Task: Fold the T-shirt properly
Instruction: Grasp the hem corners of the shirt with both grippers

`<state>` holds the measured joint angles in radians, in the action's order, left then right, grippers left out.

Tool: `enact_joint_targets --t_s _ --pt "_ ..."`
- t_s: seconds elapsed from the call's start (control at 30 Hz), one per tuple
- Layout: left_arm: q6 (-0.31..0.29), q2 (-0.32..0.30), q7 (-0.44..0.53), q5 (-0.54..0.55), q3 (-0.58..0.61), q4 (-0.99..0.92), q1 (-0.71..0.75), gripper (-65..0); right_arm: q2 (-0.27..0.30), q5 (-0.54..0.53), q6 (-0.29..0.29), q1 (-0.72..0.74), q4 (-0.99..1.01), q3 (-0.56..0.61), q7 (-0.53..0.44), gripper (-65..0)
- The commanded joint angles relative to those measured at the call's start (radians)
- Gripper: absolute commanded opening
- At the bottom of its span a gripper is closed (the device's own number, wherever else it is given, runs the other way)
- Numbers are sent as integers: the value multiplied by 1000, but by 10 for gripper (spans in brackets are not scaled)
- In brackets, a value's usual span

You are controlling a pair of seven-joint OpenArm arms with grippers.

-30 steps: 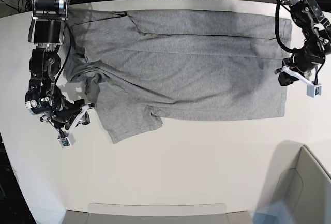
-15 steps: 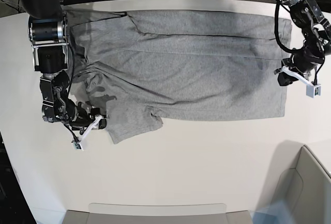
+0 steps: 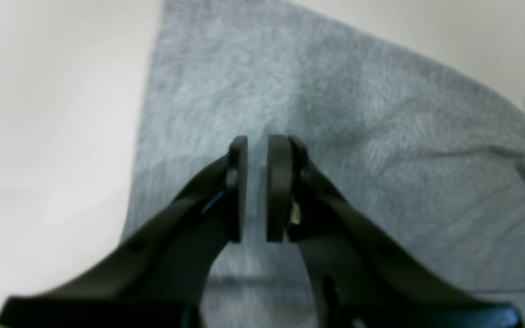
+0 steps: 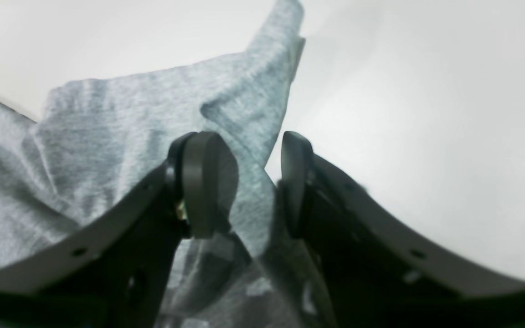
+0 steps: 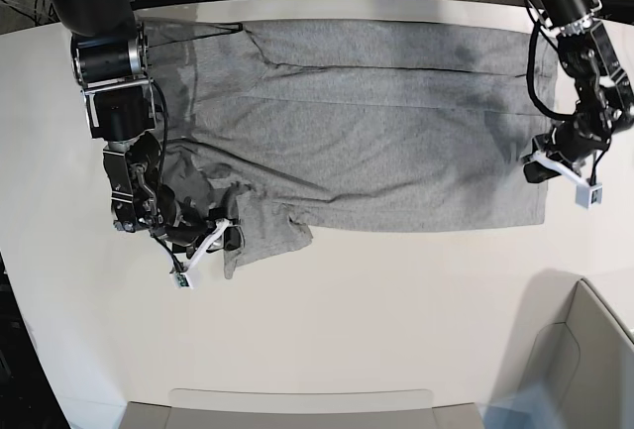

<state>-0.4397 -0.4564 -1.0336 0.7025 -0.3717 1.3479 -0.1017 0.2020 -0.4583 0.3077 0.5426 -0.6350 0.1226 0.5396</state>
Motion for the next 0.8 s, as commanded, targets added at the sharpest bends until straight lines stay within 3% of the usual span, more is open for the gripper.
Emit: enact_joint_targets --t_s 0.0,0.1,0.23,0.4,0.63,0.77 --pt "0 -54 75 21 44 -17 -56 -558 1 36 -3 -11 11 10 101 -417" --pt "2 -106 189 21 162 -134 -135 -546 20 36 -3 -11 -12 15 101 -417" --pt "2 -121 281 21 218 -296 -232 -520 29 36 -3 -22 -46 15 103 -417" --pt "2 -120 321 -53 310 -450 -330 -520 53 36 -3 -26 -47 15 103 -417" --pt "9 -121 372 -83 310 -488 -343 -520 67 36 -3 -28 -47 15 103 -417" --pt "107 -123 387 -93 313 -505 -341 -518 67 36 -3 -28 -47 15 103 -417"
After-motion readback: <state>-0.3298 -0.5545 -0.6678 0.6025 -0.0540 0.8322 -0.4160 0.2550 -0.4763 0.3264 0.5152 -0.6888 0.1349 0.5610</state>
